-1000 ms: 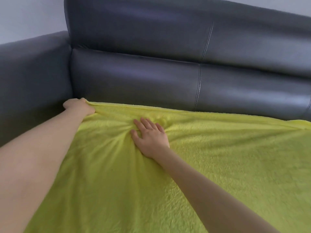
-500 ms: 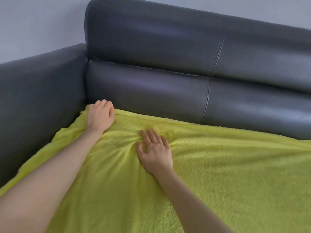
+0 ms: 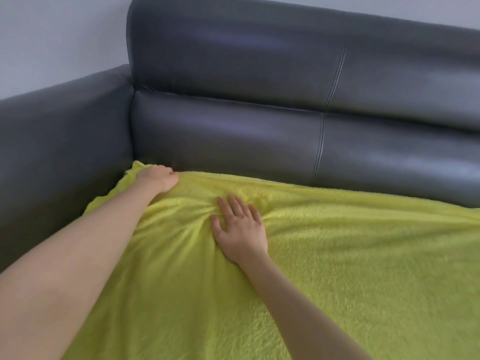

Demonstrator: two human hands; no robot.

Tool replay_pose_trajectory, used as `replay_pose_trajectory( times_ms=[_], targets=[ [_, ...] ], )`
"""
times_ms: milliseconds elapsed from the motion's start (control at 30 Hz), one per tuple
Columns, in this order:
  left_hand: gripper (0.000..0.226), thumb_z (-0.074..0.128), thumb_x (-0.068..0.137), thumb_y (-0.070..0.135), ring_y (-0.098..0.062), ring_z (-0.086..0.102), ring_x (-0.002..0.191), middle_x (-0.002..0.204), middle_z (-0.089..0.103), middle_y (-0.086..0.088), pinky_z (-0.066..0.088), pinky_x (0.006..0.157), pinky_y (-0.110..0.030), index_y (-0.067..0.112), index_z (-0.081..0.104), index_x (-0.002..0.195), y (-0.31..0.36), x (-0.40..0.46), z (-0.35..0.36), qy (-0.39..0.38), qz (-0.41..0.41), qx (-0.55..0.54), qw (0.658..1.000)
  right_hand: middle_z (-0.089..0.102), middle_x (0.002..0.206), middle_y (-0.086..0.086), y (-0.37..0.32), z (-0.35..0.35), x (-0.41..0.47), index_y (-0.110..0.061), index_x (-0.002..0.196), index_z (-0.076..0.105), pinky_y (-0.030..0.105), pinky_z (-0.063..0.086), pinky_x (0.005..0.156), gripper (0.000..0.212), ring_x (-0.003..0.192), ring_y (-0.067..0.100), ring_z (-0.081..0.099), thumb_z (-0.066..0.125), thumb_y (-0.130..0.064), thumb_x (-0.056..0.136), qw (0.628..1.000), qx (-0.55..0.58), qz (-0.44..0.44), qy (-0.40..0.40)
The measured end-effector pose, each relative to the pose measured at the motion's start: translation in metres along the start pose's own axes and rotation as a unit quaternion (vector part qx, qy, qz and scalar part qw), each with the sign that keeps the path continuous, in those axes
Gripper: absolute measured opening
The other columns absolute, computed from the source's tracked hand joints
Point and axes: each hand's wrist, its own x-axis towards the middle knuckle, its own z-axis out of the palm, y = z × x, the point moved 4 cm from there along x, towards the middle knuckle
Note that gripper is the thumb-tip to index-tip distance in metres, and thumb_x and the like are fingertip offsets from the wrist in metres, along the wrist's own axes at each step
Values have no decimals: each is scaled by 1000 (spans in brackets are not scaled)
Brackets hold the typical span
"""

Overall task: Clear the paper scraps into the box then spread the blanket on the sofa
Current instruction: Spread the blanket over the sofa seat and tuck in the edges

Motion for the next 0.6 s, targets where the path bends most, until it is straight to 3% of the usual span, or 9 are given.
replay_pose_trajectory(
  times_ms=[133,267,367,433,500,567,600],
  targets=[
    [59,13,100,44,-28,39,134,149,39,-7,32,106,-36,18,39,146,8,7,-1,-73,-38,14,997,11,161,-5,0,0,1,-31,153,16,39,2,121,61,148,10,2,16,-55,98,1000,2,2,1],
    [61,10,99,43,-27,39,134,147,42,-8,24,110,-39,15,44,142,4,12,6,-49,-40,16,998,12,161,-5,0,2,1,-31,153,17,39,2,121,60,148,10,3,17,-54,98,1000,6,3,8],
    [54,18,97,36,-27,54,106,115,63,-10,34,96,-38,12,66,102,3,6,18,79,-26,-34,996,13,161,-5,0,2,-1,-30,153,19,38,2,121,60,148,10,4,19,-53,98,1000,6,3,11],
    [45,29,96,29,-30,55,82,93,67,-14,43,80,-36,7,65,81,1,-3,13,176,-43,-96,979,14,161,-5,-2,1,-1,-30,153,19,38,2,121,60,148,10,5,19,-53,98,1000,2,2,12],
    [33,40,92,23,-30,54,75,83,66,-11,45,72,-38,7,63,75,1,-16,-3,301,-22,-132,944,14,161,-5,-2,1,-1,-30,153,20,38,3,121,59,148,10,5,20,-53,98,1000,3,2,14],
    [16,50,87,17,-27,56,77,83,63,-3,44,70,-38,13,63,78,5,-31,-16,397,67,-120,907,15,161,-5,-1,1,-1,-30,153,21,38,4,121,59,148,10,6,20,-53,98,1000,5,2,19],
    [12,53,86,16,-25,58,79,86,63,0,43,68,-36,15,64,82,11,-33,-17,408,133,-104,897,15,161,-5,-1,1,-1,-31,152,21,38,4,121,59,148,10,6,20,-53,98,1000,3,3,21]
  ],
)
